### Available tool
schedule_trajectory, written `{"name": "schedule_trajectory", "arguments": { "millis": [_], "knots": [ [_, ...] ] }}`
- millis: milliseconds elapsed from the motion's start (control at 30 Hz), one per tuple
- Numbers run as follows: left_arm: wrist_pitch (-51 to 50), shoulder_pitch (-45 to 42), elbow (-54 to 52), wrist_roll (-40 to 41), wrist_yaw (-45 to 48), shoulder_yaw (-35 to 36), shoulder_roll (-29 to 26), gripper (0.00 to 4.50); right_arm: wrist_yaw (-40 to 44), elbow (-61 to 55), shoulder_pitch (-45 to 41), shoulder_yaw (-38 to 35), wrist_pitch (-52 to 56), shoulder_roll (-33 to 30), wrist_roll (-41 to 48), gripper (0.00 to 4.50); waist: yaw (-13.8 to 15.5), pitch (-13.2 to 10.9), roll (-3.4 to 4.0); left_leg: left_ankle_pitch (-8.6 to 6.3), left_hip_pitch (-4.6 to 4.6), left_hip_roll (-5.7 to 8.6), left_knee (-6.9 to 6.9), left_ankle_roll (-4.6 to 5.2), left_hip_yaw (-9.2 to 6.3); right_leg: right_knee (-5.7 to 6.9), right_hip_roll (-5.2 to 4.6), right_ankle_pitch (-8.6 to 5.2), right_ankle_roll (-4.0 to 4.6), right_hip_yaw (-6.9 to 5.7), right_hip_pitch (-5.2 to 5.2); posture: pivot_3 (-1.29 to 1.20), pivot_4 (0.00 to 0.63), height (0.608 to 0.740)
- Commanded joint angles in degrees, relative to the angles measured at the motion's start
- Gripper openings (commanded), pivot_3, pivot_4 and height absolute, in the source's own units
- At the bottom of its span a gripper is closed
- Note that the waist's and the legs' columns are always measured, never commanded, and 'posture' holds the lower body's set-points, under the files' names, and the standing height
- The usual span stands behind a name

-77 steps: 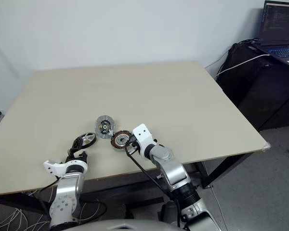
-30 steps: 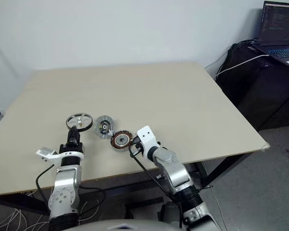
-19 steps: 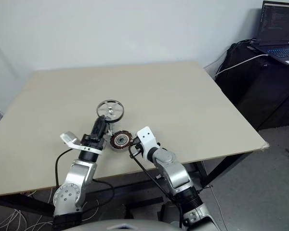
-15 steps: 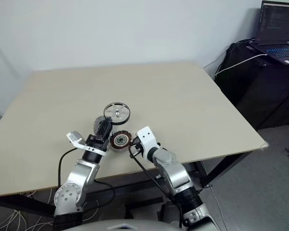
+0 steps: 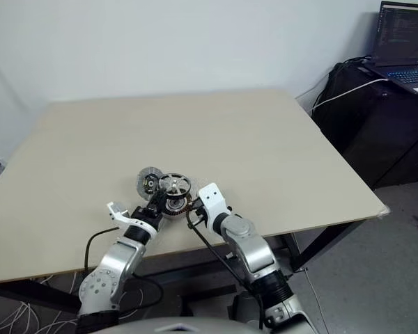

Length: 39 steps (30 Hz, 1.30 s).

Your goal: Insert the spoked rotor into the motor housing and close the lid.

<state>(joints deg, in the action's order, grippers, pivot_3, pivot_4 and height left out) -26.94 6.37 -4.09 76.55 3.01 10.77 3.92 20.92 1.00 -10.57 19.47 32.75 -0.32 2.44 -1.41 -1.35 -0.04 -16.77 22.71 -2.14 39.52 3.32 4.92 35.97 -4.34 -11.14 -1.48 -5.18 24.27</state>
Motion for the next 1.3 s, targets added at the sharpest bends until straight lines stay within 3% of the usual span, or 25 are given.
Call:
{"name": "schedule_trajectory", "arguments": {
  "millis": [33, 533, 1300],
  "knots": [
    [0.13, -2.26, 1.87, -0.03, 3.36, 1.07, 2.50, 0.37, 1.49, -3.86, -0.08, 0.73, -1.07, -0.43, 0.83, 0.00, 0.07, 0.00, 0.00, 0.00, 0.00, 0.00, 0.00, 0.00, -0.01, 0.00, 0.00, 0.00, 0.00, 0.00, 0.00, 0.00, 0.000, 0.740],
    [-3.89, -5.79, 11.32, -3.32, 8.56, 3.20, 1.27, 0.37, 6.19, -10.28, 3.83, 2.30, 1.23, -6.00, 2.73, 0.00, 0.00, 0.00, -0.02, 0.00, 0.00, 0.01, 0.00, 0.00, -0.01, 0.00, -0.01, 0.00, 0.00, 0.00, 0.00, 0.00, 0.000, 0.740],
    [-7.97, 0.18, 1.82, -2.72, 3.44, 4.62, 2.94, 0.37, 4.65, -10.22, 4.37, 1.91, 1.62, -5.87, 3.15, 0.00, 0.14, -0.01, -0.03, 0.00, 0.00, -0.11, 0.01, 0.00, -0.03, 0.00, -0.03, 0.00, 0.01, 0.00, 0.04, 0.00, 0.000, 0.740]
  ]
}}
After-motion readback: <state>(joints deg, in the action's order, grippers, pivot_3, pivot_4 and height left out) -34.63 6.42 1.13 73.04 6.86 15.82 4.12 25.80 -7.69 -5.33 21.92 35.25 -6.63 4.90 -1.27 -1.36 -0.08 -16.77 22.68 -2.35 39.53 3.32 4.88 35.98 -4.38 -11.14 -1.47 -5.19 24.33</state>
